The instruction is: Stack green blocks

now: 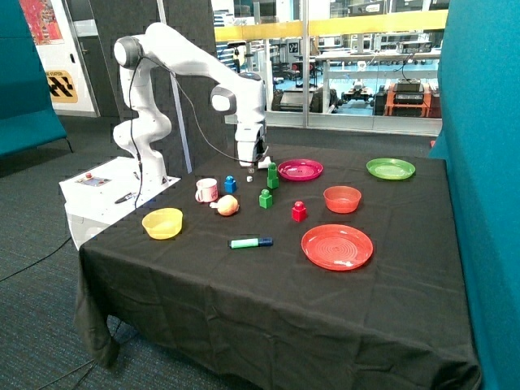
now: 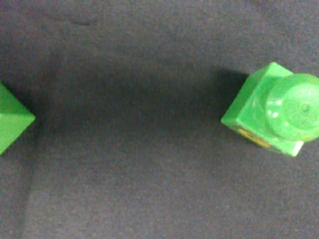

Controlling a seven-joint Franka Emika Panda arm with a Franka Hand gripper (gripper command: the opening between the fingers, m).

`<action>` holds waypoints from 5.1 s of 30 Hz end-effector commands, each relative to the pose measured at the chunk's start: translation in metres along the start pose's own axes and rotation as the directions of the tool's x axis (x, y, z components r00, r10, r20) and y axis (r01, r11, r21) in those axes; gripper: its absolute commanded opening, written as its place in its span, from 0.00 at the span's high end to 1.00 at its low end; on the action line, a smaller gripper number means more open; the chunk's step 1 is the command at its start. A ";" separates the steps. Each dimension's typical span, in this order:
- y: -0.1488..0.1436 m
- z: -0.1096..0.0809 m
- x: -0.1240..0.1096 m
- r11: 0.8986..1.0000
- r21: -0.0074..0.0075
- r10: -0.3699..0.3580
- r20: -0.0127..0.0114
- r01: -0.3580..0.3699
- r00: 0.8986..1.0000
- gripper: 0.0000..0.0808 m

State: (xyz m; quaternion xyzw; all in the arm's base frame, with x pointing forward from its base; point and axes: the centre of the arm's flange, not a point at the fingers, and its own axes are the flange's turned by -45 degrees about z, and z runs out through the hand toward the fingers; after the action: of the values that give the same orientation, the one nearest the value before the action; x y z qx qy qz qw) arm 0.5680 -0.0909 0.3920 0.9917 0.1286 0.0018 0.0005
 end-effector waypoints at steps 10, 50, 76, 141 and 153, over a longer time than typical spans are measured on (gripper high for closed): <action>0.019 0.022 0.002 1.000 0.002 0.011 0.003 -0.011 1.000 0.46; 0.021 0.059 0.023 1.000 0.002 -0.012 0.003 0.012 1.000 0.49; 0.023 0.070 0.029 1.000 0.002 -0.010 0.003 0.010 1.000 0.54; 0.012 0.034 0.024 0.999 0.002 -0.045 0.003 0.045 0.999 1.00; -0.010 0.000 0.021 0.996 0.002 -0.086 0.003 0.086 0.996 1.00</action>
State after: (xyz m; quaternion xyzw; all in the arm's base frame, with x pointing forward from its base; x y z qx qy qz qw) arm 0.5920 -0.0894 0.3663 0.9873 0.1586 -0.0009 0.0008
